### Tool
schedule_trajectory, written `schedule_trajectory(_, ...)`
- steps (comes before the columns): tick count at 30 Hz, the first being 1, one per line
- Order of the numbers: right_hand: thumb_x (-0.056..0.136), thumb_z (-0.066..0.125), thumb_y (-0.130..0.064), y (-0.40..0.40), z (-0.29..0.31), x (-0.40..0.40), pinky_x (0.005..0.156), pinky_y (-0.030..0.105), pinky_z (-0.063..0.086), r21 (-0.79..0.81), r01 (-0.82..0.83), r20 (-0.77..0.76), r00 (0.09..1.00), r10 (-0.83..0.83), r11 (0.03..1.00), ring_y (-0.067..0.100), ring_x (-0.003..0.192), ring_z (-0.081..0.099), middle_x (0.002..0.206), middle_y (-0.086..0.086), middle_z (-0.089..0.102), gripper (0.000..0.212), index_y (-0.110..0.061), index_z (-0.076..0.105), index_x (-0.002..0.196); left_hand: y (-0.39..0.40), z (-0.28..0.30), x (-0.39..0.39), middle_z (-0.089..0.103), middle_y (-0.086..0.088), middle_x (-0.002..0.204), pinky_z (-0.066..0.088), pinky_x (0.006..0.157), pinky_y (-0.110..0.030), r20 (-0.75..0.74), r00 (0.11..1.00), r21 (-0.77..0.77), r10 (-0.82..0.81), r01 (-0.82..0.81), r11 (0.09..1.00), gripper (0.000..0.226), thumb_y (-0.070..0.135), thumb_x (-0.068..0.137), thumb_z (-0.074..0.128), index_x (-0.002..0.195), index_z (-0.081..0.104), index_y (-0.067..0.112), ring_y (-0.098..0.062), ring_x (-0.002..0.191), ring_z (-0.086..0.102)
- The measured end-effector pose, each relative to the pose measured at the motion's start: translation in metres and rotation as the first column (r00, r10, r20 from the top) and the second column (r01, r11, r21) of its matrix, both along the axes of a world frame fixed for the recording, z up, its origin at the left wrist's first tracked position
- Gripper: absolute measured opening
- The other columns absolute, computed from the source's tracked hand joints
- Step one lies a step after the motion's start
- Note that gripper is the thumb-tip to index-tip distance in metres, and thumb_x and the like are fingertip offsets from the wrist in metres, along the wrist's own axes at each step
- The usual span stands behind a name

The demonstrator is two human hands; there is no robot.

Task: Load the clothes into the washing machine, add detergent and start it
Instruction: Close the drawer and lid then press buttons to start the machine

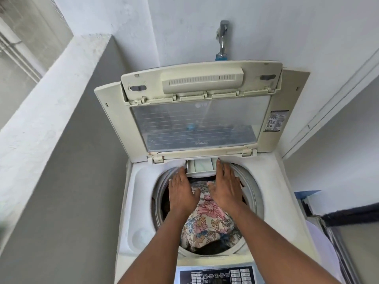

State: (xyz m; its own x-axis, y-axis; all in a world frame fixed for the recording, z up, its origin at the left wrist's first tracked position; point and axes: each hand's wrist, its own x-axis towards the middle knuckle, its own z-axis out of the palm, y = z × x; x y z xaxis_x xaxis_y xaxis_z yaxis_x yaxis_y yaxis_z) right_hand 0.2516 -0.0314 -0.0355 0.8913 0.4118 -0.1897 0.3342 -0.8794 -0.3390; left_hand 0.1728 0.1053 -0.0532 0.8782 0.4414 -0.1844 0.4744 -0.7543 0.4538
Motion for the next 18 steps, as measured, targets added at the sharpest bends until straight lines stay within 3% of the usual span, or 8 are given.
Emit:
schedule_trajectory(3,0.094,0.073,-0.031,0.003,-0.013,0.002,0.116,0.048,0.040,0.104,0.022,0.004,1.000,-0.023,0.994,0.035,0.151,0.034,0.169,0.017,0.020,0.098,-0.010,0.008,0.165,-0.004,-0.011,0.006,0.033,-0.016,0.167,0.030,0.125,-0.044,0.113,0.977,-0.222,0.180,-0.151,0.963,0.103,0.041,0.095,0.071,0.166,0.004,0.007,-0.033,0.154,0.030)
schedule_trajectory(7,0.092,0.076,-0.024,0.008,-0.027,0.004,0.112,0.044,0.048,0.245,0.086,-0.040,0.996,-0.078,0.966,0.035,0.148,0.039,0.167,0.016,0.023,0.099,-0.012,0.009,0.164,-0.006,-0.014,0.018,0.046,-0.010,0.159,0.040,0.120,-0.046,0.154,0.929,-0.361,0.336,-0.264,0.894,0.102,0.040,0.091,0.078,0.165,0.013,0.014,-0.029,0.148,0.042)
schedule_trajectory(10,0.088,0.080,-0.022,0.013,-0.030,0.003,0.111,0.042,0.048,0.325,0.159,-0.058,0.987,-0.148,0.932,0.032,0.146,0.042,0.163,0.014,0.031,0.101,-0.014,0.012,0.163,-0.007,-0.014,0.023,0.055,-0.008,0.152,0.045,0.116,-0.046,0.165,0.892,-0.417,0.422,-0.324,0.849,0.098,0.035,0.086,0.084,0.161,0.025,0.014,-0.027,0.142,0.050)
schedule_trajectory(14,0.086,0.084,-0.025,0.020,-0.029,0.002,0.110,0.041,0.048,0.384,0.250,-0.084,0.968,-0.236,0.889,0.029,0.143,0.045,0.160,0.011,0.038,0.099,-0.016,0.019,0.160,-0.008,-0.014,0.025,0.065,-0.007,0.138,0.051,0.106,-0.039,0.204,0.872,-0.423,0.445,-0.331,0.843,0.075,0.033,0.086,0.085,0.147,0.047,0.013,-0.025,0.127,0.061)
schedule_trajectory(18,0.082,0.088,-0.026,0.020,-0.033,0.006,0.103,0.034,0.049,0.456,0.380,-0.180,0.925,-0.335,0.804,0.026,0.136,0.052,0.148,0.008,0.052,0.089,-0.016,0.035,0.152,-0.009,-0.010,0.027,0.073,-0.004,0.119,0.056,0.097,-0.035,0.213,0.844,-0.452,0.493,-0.362,0.815,0.061,0.033,0.085,0.086,0.136,0.060,0.013,-0.020,0.109,0.069)
